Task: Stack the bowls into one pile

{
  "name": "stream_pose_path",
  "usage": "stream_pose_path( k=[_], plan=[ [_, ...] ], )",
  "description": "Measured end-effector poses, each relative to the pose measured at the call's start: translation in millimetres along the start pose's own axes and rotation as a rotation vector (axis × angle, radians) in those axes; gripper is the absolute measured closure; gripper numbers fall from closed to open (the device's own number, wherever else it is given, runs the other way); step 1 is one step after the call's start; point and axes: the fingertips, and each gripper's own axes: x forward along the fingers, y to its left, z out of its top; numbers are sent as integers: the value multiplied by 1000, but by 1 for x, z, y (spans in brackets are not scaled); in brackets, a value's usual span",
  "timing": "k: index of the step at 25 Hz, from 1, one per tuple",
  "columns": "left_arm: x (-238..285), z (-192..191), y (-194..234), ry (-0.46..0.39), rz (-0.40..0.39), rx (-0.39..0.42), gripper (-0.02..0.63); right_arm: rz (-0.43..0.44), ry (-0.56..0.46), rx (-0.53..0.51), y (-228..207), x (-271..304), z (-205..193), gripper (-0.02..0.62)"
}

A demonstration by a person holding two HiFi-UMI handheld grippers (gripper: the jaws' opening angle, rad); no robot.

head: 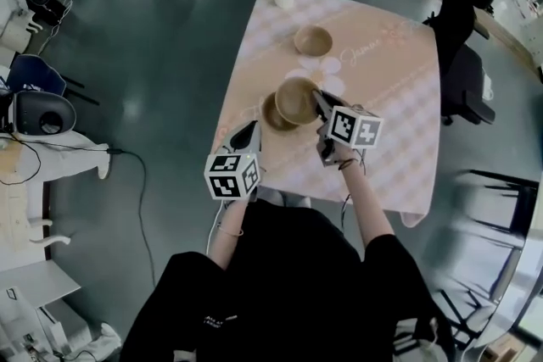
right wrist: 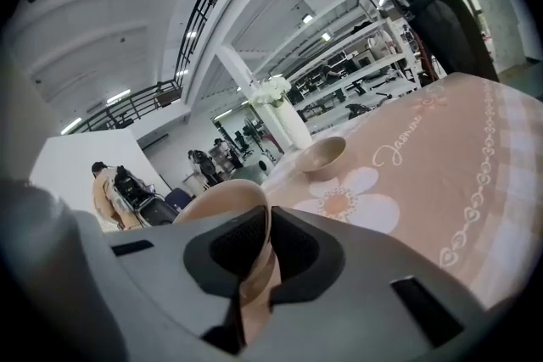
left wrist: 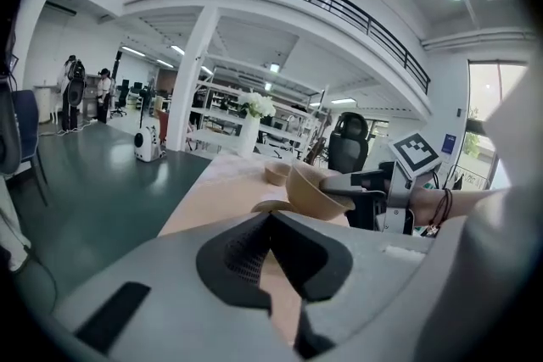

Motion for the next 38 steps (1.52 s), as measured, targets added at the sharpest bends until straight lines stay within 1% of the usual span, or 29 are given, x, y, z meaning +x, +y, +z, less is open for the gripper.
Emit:
stream_pose_path(
  k=[4, 9, 13, 17, 27, 29, 32, 35, 38],
  plan=[
    [0, -3, 14, 13, 13, -22, 608, -11, 61, -86, 10, 14, -13, 584],
    [2, -5, 22, 34, 5, -30, 609, -36, 149, -196, 15, 28, -35, 584],
    [4, -9, 23, 47, -8, -31, 609, -69, 166, -306, 20, 31, -35, 584],
    [5, -12, 26, 56, -17, -33, 609, -95, 201, -387, 19, 37, -46, 583],
    [0, -15, 32, 62, -34, -41, 608, -150, 196, -462, 22, 41, -49, 578],
    [0, -14, 33, 61, -36, -42, 608, -153, 195, -471, 23, 40, -49, 565],
    [0, -13, 35, 60, -40, -42, 608, -162, 194, -491, 24, 39, -47, 525],
    [0, -11, 36, 59, -46, -40, 609, -187, 165, -525, 24, 38, -43, 487],
    [2, -10, 37, 57, -52, -37, 609, -200, 165, -495, 18, 38, -47, 476]
  ],
)
